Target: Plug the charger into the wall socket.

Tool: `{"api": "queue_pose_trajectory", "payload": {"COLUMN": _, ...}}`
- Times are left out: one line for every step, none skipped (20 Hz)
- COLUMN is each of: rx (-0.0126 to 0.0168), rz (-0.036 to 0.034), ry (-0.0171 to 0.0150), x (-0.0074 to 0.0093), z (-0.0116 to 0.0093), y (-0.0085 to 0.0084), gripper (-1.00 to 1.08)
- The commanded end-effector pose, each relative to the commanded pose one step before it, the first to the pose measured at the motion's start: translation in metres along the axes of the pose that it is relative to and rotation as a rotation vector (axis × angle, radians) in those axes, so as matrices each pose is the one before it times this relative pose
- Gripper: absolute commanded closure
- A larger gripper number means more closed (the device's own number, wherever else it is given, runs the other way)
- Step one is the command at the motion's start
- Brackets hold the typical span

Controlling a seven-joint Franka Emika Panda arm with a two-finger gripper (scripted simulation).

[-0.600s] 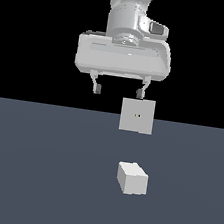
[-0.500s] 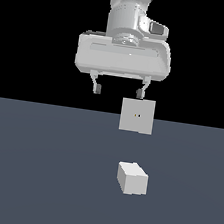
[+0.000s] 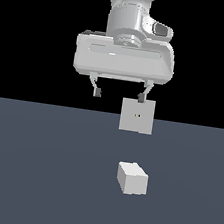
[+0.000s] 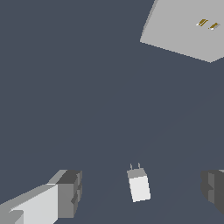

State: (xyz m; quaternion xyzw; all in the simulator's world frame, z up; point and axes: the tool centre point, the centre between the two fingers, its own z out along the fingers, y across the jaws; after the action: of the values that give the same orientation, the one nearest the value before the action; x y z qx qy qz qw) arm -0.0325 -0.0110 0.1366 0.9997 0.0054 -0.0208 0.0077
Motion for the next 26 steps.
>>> {"api": "queue_pose_trajectory", "payload": {"rx": 0.00094, "rz": -0.01442, "ry": 0.00497, "x": -0.00761, "z": 0.00632, "y": 0.00163, "gripper": -0.92}}
{"api": "queue_pose_trajectory", "payload": {"rx": 0.00049, "rz": -0.00731, "ry": 0.00272, "x": -0.00370, "z": 0.00305, "y": 0.00075, "gripper": -0.92}}
{"api": "queue_pose_trajectory", "payload": {"rx": 0.00053, "rz": -0.00791, "ry": 0.00295, "x": -0.00402, "z": 0.00334, "y": 0.00084, "gripper": -0.92}}
{"api": "queue_pose_trajectory", "payload": {"rx": 0.00058, "rz": -0.00859, "ry": 0.00320, "x": -0.00434, "z": 0.00360, "y": 0.00090, "gripper": -0.92}}
{"api": "queue_pose_trajectory", "payload": {"rx": 0.00062, "rz": -0.00925, "ry": 0.00344, "x": -0.00465, "z": 0.00387, "y": 0.00096, "gripper": -0.92}}
{"api": "queue_pose_trajectory", "payload": {"rx": 0.00067, "rz": -0.00986, "ry": 0.00367, "x": -0.00496, "z": 0.00415, "y": 0.00105, "gripper": -0.92}}
{"api": "queue_pose_trajectory", "payload": {"rx": 0.00071, "rz": -0.01047, "ry": 0.00390, "x": -0.00525, "z": 0.00442, "y": 0.00113, "gripper": -0.92}}
{"api": "queue_pose_trajectory", "payload": {"rx": 0.00071, "rz": -0.01045, "ry": 0.00390, "x": -0.00522, "z": 0.00442, "y": 0.00113, "gripper": -0.92}}
{"api": "queue_pose_trajectory", "payload": {"rx": 0.00069, "rz": -0.01005, "ry": 0.00374, "x": -0.00500, "z": 0.00426, "y": 0.00110, "gripper": -0.92}}
{"api": "queue_pose_trajectory", "payload": {"rx": 0.00066, "rz": -0.00960, "ry": 0.00358, "x": -0.00477, "z": 0.00408, "y": 0.00107, "gripper": -0.92}}
{"api": "queue_pose_trajectory", "payload": {"rx": 0.00064, "rz": -0.00918, "ry": 0.00342, "x": -0.00453, "z": 0.00391, "y": 0.00102, "gripper": -0.92}}
{"api": "queue_pose_trajectory", "payload": {"rx": 0.00062, "rz": -0.00869, "ry": 0.00323, "x": -0.00427, "z": 0.00373, "y": 0.00100, "gripper": -0.92}}
{"api": "queue_pose_trajectory", "payload": {"rx": 0.00060, "rz": -0.00819, "ry": 0.00305, "x": -0.00400, "z": 0.00354, "y": 0.00096, "gripper": -0.92}}
{"api": "queue_pose_trajectory", "payload": {"rx": 0.00057, "rz": -0.00764, "ry": 0.00284, "x": -0.00371, "z": 0.00332, "y": 0.00091, "gripper": -0.92}}
{"api": "queue_pose_trajectory", "payload": {"rx": 0.00054, "rz": -0.00701, "ry": 0.00261, "x": -0.00340, "z": 0.00307, "y": 0.00085, "gripper": -0.92}}
{"api": "queue_pose_trajectory", "payload": {"rx": 0.00050, "rz": -0.00642, "ry": 0.00239, "x": -0.00308, "z": 0.00280, "y": 0.00076, "gripper": -0.92}}
{"api": "queue_pose_trajectory", "payload": {"rx": 0.00046, "rz": -0.00574, "ry": 0.00213, "x": -0.00276, "z": 0.00254, "y": 0.00072, "gripper": -0.92}}
{"api": "queue_pose_trajectory", "payload": {"rx": 0.00043, "rz": -0.00516, "ry": 0.00192, "x": -0.00244, "z": 0.00227, "y": 0.00063, "gripper": -0.92}}
{"api": "queue_pose_trajectory", "payload": {"rx": 0.00039, "rz": -0.00447, "ry": 0.00166, "x": -0.00212, "z": 0.00203, "y": 0.00060, "gripper": -0.92}}
{"api": "queue_pose_trajectory", "payload": {"rx": 0.00036, "rz": -0.00387, "ry": 0.00143, "x": -0.00179, "z": 0.00177, "y": 0.00053, "gripper": -0.92}}
{"api": "queue_pose_trajectory", "payload": {"rx": 0.00034, "rz": -0.00329, "ry": 0.00121, "x": -0.00147, "z": 0.00151, "y": 0.00045, "gripper": -0.92}}
{"api": "queue_pose_trajectory", "payload": {"rx": 0.00030, "rz": -0.00258, "ry": 0.00095, "x": -0.00117, "z": 0.00127, "y": 0.00043, "gripper": -0.92}}
{"api": "queue_pose_trajectory", "payload": {"rx": 0.00026, "rz": -0.00204, "ry": 0.00074, "x": -0.00087, "z": 0.00099, "y": 0.00033, "gripper": -0.92}}
{"api": "queue_pose_trajectory", "payload": {"rx": 0.00021, "rz": -0.00144, "ry": 0.00052, "x": -0.00059, "z": 0.00072, "y": 0.00025, "gripper": -0.92}}
{"api": "queue_pose_trajectory", "payload": {"rx": 0.00014, "rz": -0.00091, "ry": 0.00033, "x": -0.00032, "z": 0.00042, "y": 0.00012, "gripper": -0.92}}
{"api": "queue_pose_trajectory", "payload": {"rx": 0.00000, "rz": 0.00000, "ry": 0.00000, "x": -0.00013, "z": 0.00018, "y": 0.00018, "gripper": -0.92}}
